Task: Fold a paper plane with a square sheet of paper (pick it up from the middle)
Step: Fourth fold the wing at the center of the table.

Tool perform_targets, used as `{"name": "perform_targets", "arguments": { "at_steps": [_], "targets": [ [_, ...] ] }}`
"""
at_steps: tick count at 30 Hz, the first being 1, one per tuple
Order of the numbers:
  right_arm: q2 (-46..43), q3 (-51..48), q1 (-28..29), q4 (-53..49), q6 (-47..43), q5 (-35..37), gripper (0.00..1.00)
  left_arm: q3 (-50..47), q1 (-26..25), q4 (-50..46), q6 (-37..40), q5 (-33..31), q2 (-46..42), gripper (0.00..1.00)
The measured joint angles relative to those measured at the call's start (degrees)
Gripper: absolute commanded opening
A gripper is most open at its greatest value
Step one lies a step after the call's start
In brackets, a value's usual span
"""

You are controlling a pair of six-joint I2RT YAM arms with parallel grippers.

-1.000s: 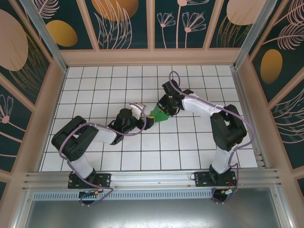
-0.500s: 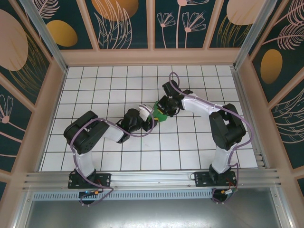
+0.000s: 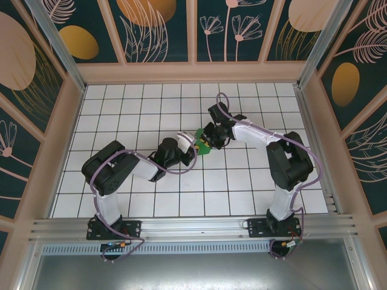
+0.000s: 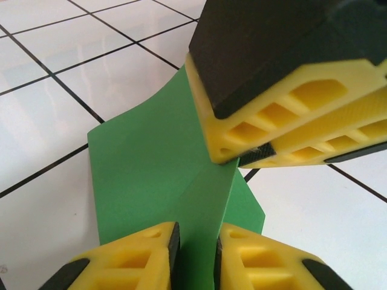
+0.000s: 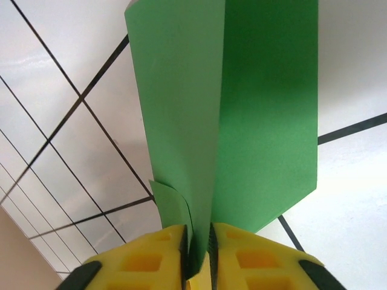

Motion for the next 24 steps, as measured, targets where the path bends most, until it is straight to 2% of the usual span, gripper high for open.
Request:
{"name": "perform_targets", "arguments": {
  "at_steps": [4, 7, 14, 19, 24],
  "targets": [
    [0.0, 0.0, -0.5, 0.0, -1.4, -0.1, 0.52, 0.0, 0.0, 0.4, -0.4, 0.5, 0.2, 0.19],
    [-0.2, 0.0, -1.7, 0.2, -3.7, -0.2, 0.62, -0.2, 0.0, 1.2, -2.2, 0.9, 0.2, 0.19],
    [-7.5, -7.6, -6.4, 8.0, -12.0, -1.0, 0.65, -0.7, 0.0, 2.2, -11.5, 3.2, 0.3, 0.18],
    [-13.0, -16.3, -8.0, 17.4, -17.0, -5.5, 0.65, -0.7, 0.0, 3.4, -20.4, 5.5, 1.2, 0.18],
    [-13.3, -22.6, -8.2, 25.2, -19.2, -10.8, 0.62, -0.7, 0.0, 3.3, -27.5, 7.6, 1.9, 0.17]
  ]
}}
